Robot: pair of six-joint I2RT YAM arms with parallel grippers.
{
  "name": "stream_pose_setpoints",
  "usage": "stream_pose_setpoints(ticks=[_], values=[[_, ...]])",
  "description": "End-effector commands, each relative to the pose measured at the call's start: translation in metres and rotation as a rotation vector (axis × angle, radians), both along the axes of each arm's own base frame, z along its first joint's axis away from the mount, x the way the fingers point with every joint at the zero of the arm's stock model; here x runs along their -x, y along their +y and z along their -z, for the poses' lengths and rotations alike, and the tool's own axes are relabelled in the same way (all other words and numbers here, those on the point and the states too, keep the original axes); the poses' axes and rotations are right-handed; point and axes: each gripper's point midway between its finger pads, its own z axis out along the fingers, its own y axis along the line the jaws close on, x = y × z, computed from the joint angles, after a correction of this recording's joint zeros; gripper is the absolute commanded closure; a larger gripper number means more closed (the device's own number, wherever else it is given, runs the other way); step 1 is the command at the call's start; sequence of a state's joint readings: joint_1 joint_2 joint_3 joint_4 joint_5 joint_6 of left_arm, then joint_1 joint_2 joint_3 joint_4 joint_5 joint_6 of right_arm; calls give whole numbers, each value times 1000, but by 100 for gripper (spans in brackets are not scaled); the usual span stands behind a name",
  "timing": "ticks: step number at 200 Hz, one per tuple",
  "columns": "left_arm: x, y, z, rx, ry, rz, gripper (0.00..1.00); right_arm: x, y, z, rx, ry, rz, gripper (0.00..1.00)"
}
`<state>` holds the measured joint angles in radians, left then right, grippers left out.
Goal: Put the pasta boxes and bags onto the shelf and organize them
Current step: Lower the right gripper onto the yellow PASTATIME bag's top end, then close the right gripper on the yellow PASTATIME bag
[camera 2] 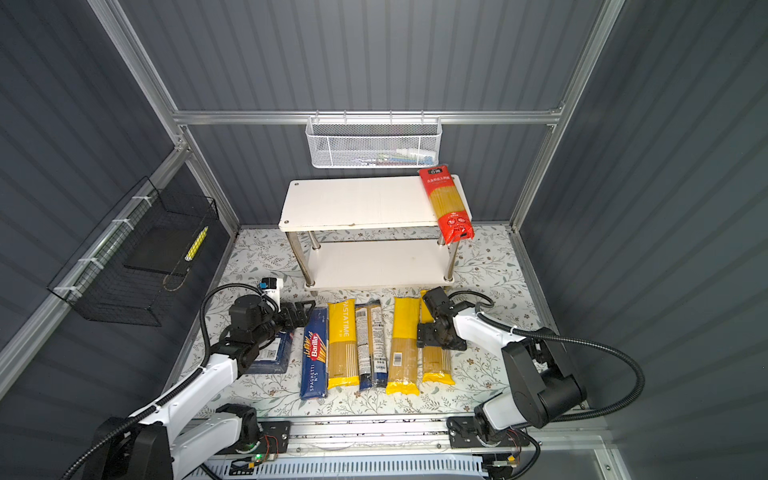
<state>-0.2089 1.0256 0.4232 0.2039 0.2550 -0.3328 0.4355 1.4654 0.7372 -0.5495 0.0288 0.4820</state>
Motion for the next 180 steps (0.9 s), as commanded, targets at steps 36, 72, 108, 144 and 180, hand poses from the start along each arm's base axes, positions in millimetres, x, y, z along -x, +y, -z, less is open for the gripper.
stream_pose_setpoints(ticks=[36, 72, 108, 144, 180], values=[[3, -3, 1, -11, -6, 23, 1, -1, -1, 6, 30, 40, 13, 1], [3, -3, 0, -9, -10, 26, 1, -7, 4, 7, 20, 32, 1, 1], [3, -3, 1, -11, -7, 23, 1, -7, 2, 8, 30, 32, 11, 1], [2, -3, 1, -11, -6, 22, 1, -6, -5, 9, 58, 20, 31, 3], [2, -3, 3, -12, -2, 22, 1, -7, -5, 8, 54, 8, 35, 8]])
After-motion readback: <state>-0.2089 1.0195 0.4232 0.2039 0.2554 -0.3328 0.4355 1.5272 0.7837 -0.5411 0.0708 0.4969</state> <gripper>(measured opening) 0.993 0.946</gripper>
